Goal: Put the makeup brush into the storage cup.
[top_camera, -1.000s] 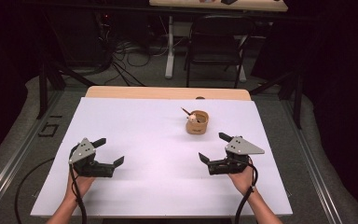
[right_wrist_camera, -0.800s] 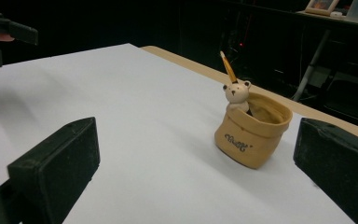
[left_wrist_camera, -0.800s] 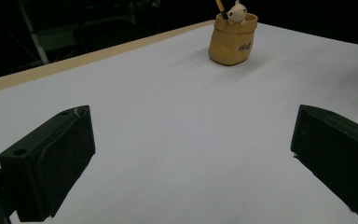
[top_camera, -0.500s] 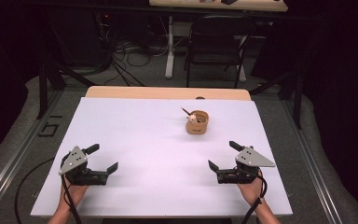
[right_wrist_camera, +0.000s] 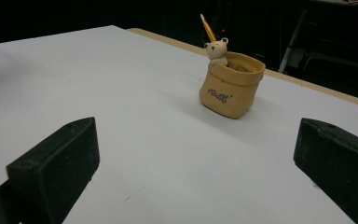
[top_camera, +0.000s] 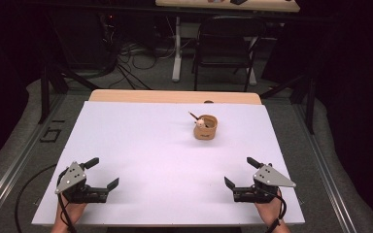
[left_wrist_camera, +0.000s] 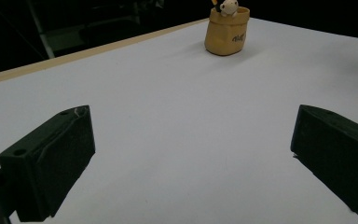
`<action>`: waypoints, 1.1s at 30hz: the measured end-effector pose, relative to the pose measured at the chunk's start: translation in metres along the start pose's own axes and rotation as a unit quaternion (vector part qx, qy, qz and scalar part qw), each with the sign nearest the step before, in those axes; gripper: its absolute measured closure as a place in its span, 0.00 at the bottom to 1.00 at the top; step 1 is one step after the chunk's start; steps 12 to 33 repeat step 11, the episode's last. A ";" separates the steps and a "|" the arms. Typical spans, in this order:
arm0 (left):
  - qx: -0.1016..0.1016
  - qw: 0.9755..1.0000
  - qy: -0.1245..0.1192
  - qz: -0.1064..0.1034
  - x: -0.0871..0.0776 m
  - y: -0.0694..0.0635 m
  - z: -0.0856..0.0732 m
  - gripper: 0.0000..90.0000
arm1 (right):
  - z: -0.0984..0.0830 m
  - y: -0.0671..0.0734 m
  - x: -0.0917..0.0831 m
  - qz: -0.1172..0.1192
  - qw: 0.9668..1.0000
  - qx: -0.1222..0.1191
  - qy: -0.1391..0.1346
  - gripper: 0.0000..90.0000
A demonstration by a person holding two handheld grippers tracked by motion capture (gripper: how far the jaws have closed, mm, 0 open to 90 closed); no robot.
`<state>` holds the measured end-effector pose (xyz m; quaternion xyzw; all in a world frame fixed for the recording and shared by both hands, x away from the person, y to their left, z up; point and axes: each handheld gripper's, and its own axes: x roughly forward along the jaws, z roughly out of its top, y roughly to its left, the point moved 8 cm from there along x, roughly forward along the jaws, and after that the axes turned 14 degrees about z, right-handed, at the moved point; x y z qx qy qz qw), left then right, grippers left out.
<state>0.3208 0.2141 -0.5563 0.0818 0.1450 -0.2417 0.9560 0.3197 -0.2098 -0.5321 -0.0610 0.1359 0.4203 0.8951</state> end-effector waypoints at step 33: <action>0.003 1.000 -0.001 -0.001 0.003 0.000 -0.001 0.00 | -0.003 -0.003 -0.003 -0.006 1.000 -0.002 -0.001 0.00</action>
